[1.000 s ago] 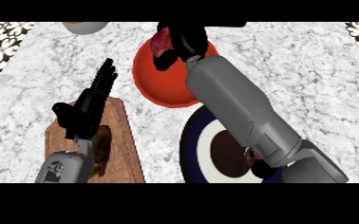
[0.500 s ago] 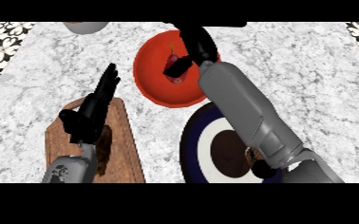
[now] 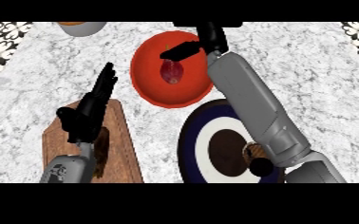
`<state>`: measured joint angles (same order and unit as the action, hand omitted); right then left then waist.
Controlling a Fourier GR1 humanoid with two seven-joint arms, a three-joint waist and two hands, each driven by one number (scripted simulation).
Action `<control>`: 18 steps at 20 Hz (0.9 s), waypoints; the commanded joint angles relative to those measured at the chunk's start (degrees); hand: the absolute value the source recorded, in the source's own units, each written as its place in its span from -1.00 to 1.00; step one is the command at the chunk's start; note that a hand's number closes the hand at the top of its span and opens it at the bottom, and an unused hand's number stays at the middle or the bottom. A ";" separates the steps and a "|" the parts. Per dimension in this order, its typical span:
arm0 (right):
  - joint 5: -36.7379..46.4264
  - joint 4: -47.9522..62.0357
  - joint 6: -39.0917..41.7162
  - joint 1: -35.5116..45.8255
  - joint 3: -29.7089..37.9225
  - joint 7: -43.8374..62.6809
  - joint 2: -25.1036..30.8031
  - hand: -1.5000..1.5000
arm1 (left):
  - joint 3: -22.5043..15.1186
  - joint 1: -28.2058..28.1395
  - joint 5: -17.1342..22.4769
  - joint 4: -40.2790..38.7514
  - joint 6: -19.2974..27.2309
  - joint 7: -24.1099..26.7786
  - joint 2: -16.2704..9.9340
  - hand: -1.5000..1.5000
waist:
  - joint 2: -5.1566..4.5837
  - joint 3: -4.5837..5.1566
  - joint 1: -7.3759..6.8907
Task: Pick the pear from the plate and place it in the bowl
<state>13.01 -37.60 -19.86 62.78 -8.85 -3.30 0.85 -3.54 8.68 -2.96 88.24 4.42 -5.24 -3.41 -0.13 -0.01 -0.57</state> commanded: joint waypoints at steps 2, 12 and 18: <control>-3.55 -10.82 4.86 -5.53 2.08 4.42 2.74 -1.00 | 1.08 -2.35 1.37 2.66 -1.65 -0.20 -1.46 0.00 | 0.61 0.00 1.24; -12.82 -23.80 21.05 -17.85 6.12 3.61 9.19 -1.00 | 1.33 0.66 -0.26 -3.52 -0.20 3.02 0.45 0.00 | 0.30 0.02 1.46; -12.38 -27.58 22.32 -21.39 7.58 4.11 8.75 -1.00 | 1.31 -2.10 0.14 1.69 -1.64 0.89 -0.33 0.00 | 0.17 0.01 0.46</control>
<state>0.87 -61.94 0.20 43.93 -1.96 -0.25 8.98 -2.50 7.13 -2.85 89.81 3.35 -5.09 -3.75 0.10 0.00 0.09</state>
